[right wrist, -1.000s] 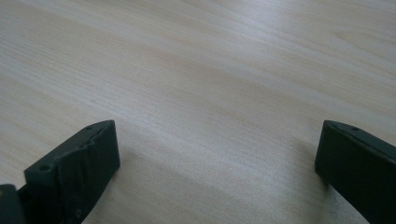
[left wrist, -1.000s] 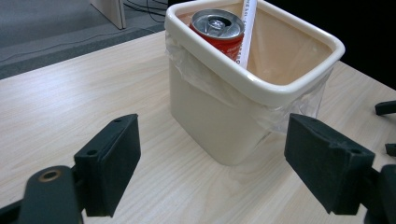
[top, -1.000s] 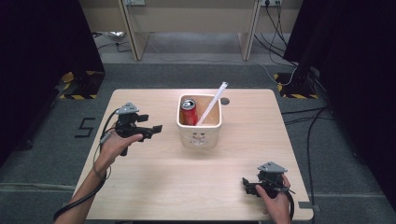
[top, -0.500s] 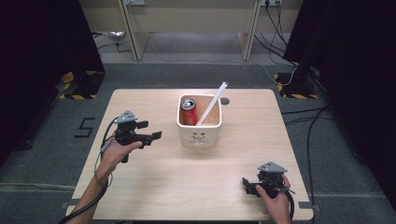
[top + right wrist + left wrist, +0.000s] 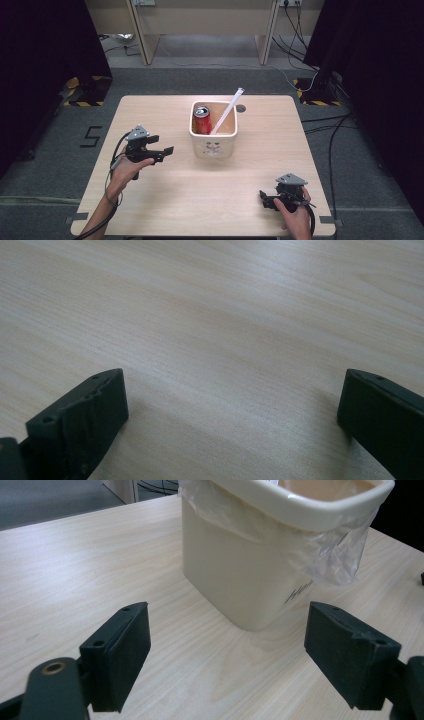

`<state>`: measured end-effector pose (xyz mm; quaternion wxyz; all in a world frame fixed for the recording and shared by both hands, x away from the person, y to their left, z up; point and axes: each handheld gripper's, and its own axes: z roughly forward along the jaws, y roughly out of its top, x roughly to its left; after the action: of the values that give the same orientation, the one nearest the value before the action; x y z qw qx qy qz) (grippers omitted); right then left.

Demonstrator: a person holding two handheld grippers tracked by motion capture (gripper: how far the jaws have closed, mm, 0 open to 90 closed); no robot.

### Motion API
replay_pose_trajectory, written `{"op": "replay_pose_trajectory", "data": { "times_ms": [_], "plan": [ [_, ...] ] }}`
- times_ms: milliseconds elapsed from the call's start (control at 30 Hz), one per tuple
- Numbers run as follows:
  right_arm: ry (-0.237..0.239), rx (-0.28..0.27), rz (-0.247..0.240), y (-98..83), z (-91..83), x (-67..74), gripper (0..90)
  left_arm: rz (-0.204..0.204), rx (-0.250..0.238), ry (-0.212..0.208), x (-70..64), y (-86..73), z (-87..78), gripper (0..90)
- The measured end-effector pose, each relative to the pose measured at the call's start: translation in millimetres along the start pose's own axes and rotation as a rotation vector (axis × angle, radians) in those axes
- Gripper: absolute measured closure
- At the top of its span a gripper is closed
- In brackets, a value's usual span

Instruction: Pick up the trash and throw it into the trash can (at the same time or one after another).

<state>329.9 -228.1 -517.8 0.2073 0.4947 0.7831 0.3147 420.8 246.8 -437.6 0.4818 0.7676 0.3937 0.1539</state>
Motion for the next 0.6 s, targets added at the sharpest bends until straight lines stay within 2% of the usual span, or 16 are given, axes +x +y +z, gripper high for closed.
{"op": "replay_pose_trajectory", "data": {
  "times_ms": [367, 600],
  "plan": [
    [0.001, 0.000, 0.000, 0.0, 0.0, 0.0, 0.2, -0.017, 0.017, 0.003, -1.4, -23.6, 5.7, 18.0],
    [0.000, 0.000, -0.001, 0.0, 0.0, -0.1, 0.2, 0.001, 0.047, 0.014, -3.0, -34.6, 12.5, 18.5]
  ]
}}
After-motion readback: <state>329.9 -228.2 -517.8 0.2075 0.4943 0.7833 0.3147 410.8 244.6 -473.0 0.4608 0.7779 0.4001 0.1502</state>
